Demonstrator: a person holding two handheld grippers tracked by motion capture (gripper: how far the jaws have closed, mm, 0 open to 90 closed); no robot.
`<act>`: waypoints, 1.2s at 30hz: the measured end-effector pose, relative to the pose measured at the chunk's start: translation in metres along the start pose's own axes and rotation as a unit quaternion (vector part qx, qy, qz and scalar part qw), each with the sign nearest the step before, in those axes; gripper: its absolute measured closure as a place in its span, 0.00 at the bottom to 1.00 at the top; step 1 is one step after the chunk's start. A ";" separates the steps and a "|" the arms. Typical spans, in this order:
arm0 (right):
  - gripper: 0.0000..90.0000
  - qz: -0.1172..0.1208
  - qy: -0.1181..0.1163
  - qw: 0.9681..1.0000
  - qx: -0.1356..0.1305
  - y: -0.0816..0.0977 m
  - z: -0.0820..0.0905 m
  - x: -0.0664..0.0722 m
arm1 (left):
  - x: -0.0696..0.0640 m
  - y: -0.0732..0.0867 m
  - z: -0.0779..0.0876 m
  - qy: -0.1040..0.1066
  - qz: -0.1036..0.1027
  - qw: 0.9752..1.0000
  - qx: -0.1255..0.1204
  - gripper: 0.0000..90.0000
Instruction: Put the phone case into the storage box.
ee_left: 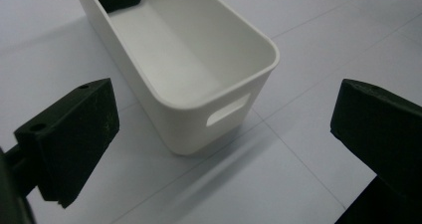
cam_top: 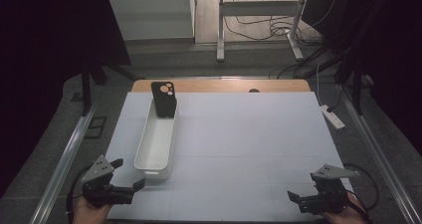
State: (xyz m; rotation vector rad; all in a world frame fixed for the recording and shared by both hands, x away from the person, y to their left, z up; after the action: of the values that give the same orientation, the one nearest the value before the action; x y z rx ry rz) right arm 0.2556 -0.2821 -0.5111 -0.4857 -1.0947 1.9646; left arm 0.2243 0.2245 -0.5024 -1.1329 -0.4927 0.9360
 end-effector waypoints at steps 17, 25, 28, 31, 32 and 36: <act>0.00 0.000 0.000 1.000 0.000 0.000 0.000 0.000 | -0.005 0.022 0.004 -0.010 0.008 1.000 0.028 0.00; 0.00 0.000 -0.001 1.000 -0.002 0.000 0.000 -0.001 | -0.005 0.032 0.006 -0.021 0.010 0.999 0.037 0.00; 0.00 -0.001 -0.001 1.000 -0.003 0.000 0.000 -0.001 | -0.005 0.036 0.006 -0.024 0.009 0.999 0.044 0.00; 0.00 -0.001 -0.001 1.000 -0.003 0.000 0.000 -0.001 | -0.005 0.039 0.007 -0.029 0.006 0.998 0.051 0.00; 0.00 -0.001 -0.001 1.000 -0.003 0.000 0.000 -0.001 | -0.006 0.040 0.007 -0.029 0.009 0.998 0.051 0.00; 0.00 -0.002 -0.001 1.000 -0.003 0.000 0.000 -0.001 | -0.006 0.042 0.009 -0.031 0.010 0.998 0.054 0.00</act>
State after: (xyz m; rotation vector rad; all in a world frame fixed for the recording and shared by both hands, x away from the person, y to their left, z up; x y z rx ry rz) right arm 0.2559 -0.2828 -0.5108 -0.4852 -1.1031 1.9600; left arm 0.1986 0.2296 -0.5373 -1.0163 -0.4760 1.0058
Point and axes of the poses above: each handheld gripper's, and its own axes: z roughly backward along the jaws, y roughly out of its underside, x roughly to its left, the point moved 7 cm from there along -z, roughly forward along the jaws, and after that the axes turned 14 degrees about -x, right-handed, at the moved point
